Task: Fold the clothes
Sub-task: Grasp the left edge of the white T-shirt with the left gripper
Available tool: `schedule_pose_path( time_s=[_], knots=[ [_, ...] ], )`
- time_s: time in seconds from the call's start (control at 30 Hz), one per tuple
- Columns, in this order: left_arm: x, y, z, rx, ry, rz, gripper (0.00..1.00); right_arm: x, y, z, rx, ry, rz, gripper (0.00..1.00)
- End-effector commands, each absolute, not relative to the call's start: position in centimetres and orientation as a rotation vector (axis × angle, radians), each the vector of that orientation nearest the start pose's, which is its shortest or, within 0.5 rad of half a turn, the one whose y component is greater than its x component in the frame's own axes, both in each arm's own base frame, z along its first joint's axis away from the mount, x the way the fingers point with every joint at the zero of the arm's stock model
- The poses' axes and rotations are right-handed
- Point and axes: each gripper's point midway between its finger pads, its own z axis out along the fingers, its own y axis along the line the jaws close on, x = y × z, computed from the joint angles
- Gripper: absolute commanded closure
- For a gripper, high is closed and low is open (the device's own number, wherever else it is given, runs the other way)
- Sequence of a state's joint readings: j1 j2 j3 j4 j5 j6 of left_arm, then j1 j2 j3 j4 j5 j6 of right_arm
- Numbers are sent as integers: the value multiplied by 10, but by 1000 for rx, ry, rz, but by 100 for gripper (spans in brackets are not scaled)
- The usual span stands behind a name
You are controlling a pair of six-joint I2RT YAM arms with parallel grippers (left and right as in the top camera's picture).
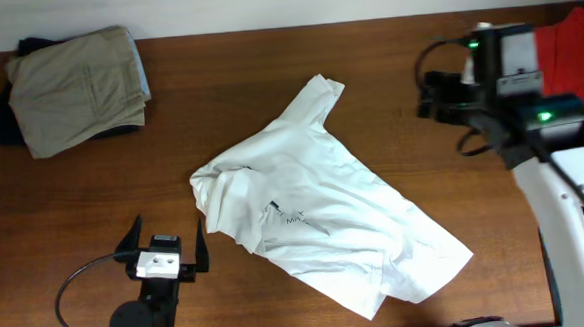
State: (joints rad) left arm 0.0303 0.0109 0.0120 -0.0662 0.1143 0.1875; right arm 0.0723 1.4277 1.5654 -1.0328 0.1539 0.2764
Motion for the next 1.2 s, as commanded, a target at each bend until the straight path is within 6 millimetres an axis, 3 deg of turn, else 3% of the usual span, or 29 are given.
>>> schedule_pose_path(
  time_s=[0.0,0.23,0.3,0.47,0.6,0.7,0.83,0.93,1.07,1.17],
  knots=[
    [246,-10,159,213,1624,85,1,369,-34,264,423,2473,-109,1],
    [246,-10,171,213,1578,94,1,371,-75,245,562,2501,-163,1],
    [245,-15,192,232,1489,80,1,371,-82,240,588,2509,-172,1],
    [223,-64,242,434,1238,-131,1,373,-84,235,594,2523,-175,1],
    [216,-65,271,363,1210,-225,1,373,-84,235,594,2523,-175,1],
    [217,-61,291,336,1292,-231,1,373,-84,235,594,2523,-175,1],
    [237,-57,325,288,1553,-266,1,373,-84,235,594,2523,-175,1],
    [244,-82,350,408,1587,-414,1,373,-84,235,594,2523,-175,1],
    [249,-105,354,515,1606,-574,1,373,-84,235,594,2523,-175,1],
    [266,-104,336,335,1747,-739,1,373,-84,235,594,2523,-175,1]
  ],
)
